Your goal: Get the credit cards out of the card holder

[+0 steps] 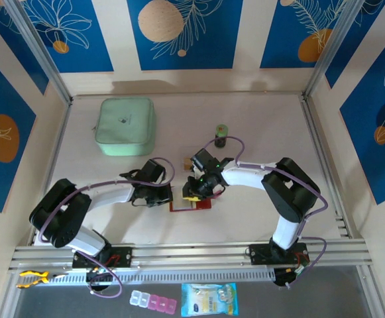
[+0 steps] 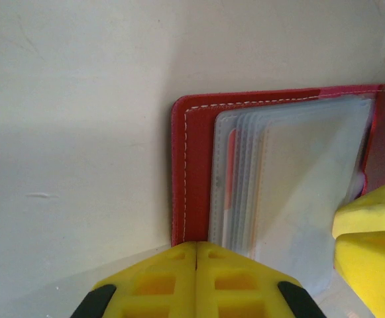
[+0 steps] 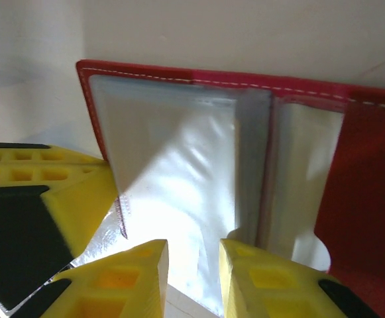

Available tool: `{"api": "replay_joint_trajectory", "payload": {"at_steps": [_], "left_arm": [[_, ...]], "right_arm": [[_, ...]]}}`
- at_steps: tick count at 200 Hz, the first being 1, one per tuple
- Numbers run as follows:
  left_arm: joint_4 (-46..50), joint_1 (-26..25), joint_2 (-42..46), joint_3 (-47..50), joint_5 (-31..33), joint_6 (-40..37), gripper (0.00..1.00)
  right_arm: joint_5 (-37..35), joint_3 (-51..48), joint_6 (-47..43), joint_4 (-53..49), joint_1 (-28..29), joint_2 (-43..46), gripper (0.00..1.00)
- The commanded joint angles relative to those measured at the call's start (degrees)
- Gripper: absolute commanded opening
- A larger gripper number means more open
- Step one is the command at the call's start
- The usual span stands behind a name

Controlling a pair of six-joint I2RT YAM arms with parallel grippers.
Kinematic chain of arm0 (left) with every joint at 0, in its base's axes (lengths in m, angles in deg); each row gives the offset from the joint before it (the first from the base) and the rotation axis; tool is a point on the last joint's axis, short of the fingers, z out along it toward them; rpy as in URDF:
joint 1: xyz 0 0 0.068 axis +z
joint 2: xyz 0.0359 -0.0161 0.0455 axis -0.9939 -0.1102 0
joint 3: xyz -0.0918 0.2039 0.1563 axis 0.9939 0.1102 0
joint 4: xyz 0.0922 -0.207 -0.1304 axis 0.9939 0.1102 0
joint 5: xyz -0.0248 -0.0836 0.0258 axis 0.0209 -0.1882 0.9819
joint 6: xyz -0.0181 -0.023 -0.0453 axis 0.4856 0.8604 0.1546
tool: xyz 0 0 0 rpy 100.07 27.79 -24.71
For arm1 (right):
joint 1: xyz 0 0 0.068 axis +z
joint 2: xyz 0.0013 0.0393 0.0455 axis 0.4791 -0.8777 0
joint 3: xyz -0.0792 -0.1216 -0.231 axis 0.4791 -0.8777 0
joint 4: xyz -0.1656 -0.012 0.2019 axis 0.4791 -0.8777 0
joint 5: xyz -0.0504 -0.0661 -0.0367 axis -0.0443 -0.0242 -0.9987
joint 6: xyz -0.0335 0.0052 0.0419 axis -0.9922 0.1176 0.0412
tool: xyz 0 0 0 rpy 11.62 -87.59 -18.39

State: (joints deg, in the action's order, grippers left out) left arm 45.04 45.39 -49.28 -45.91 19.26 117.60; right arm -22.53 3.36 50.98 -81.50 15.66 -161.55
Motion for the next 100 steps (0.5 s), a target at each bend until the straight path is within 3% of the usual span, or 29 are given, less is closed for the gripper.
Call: {"api": "replay_joint_trajectory", "payload": {"at_steps": [1,100], "left_arm": [[1.9,-0.4,0.3,1.5,0.7,-0.5,0.04],[2.6,-0.3,1.0,0.7,0.9,-0.6,0.04]], "right_arm": [[-1.3,0.0,-1.1,-2.6,0.4,-0.3,0.28],[-1.7,-1.4,-1.5,-2.7,-0.7,0.8,0.26]]}}
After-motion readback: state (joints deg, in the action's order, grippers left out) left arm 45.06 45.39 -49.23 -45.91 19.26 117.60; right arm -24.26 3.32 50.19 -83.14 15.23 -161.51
